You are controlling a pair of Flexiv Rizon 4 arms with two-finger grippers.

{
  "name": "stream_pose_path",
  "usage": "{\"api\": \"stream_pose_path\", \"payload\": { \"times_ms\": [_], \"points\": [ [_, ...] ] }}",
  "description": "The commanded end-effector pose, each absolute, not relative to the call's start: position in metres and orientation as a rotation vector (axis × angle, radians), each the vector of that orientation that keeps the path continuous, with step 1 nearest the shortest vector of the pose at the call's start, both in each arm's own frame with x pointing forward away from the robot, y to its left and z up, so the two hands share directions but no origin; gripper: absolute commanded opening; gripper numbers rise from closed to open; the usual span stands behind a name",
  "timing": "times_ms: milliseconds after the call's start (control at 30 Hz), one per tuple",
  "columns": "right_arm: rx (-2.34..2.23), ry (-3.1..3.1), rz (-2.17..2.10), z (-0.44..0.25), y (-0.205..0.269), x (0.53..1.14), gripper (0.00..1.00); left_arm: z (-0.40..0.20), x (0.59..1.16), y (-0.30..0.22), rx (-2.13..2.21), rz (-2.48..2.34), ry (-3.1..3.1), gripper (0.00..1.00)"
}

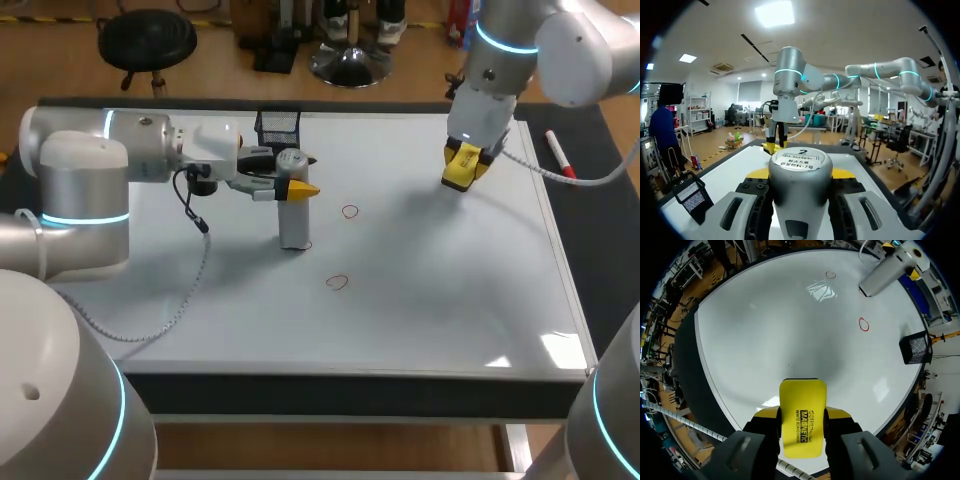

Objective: Pick up the inspection probe, press it on each red-marked spot on the whiteboard one by one, put down the probe, pick up the eraser, and wipe off all the red marks.

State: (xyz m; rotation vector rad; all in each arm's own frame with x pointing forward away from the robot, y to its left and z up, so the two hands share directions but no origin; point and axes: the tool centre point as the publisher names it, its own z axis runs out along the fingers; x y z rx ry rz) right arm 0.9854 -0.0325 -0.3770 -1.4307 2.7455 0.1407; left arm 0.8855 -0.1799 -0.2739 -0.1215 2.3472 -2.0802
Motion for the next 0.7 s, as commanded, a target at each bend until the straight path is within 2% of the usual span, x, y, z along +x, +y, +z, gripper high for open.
{"api": "stream_pose_path", "payload": {
  "times_ms": [33,700],
  "points": [
    [-1.434,2.746,0.137,-0.376,-0.033,0.986,0.0,-0.277,0.886,-0.18,-0.12,-2.082,2.343,0.0],
    [-1.434,2.746,0.137,-0.376,-0.033,0.986,0.0,-0.252,0.86,-0.15,-0.298,-1.947,2.133,0.0]
  ]
}}
